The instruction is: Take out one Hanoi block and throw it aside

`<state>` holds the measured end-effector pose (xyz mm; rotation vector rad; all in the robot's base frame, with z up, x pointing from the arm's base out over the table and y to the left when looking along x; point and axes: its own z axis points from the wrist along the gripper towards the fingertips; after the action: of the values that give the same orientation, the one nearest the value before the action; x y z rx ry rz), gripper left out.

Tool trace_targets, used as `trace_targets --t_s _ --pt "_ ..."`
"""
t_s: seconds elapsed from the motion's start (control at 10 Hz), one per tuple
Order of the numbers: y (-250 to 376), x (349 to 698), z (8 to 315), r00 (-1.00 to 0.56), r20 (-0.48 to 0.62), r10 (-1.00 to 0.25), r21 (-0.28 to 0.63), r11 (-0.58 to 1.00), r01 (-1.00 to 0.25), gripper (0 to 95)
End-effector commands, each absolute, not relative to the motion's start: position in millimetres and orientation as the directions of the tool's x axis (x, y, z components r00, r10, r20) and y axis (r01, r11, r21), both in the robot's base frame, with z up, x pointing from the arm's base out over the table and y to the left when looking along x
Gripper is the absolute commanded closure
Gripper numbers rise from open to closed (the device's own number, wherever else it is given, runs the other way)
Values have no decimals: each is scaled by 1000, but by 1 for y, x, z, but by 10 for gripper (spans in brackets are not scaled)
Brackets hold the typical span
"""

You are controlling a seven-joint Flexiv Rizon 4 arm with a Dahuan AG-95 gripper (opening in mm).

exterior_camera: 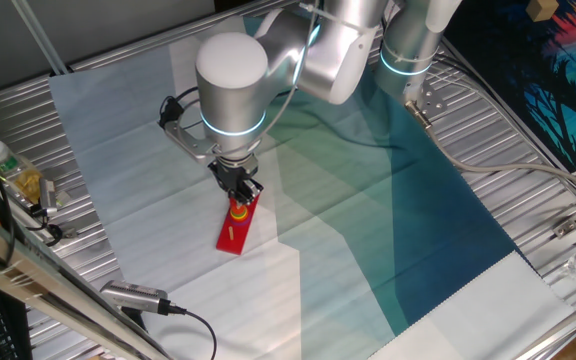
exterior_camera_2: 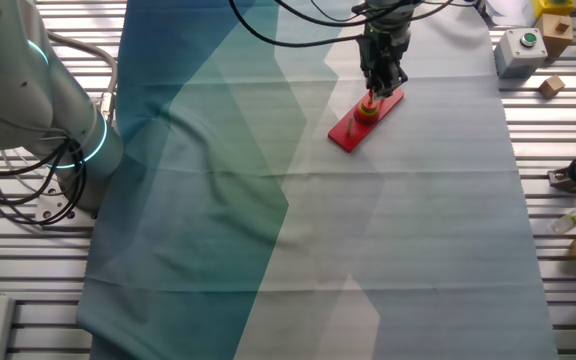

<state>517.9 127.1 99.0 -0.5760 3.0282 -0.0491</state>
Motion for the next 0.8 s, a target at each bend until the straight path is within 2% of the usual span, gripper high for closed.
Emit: trace_targets --t_s 0.1,0.8 --pt "126 519 99 -928 -53 -368 -39 930 -366 950" --pt "94 536 107 -911 -51 -408 -34 913 -407 950"
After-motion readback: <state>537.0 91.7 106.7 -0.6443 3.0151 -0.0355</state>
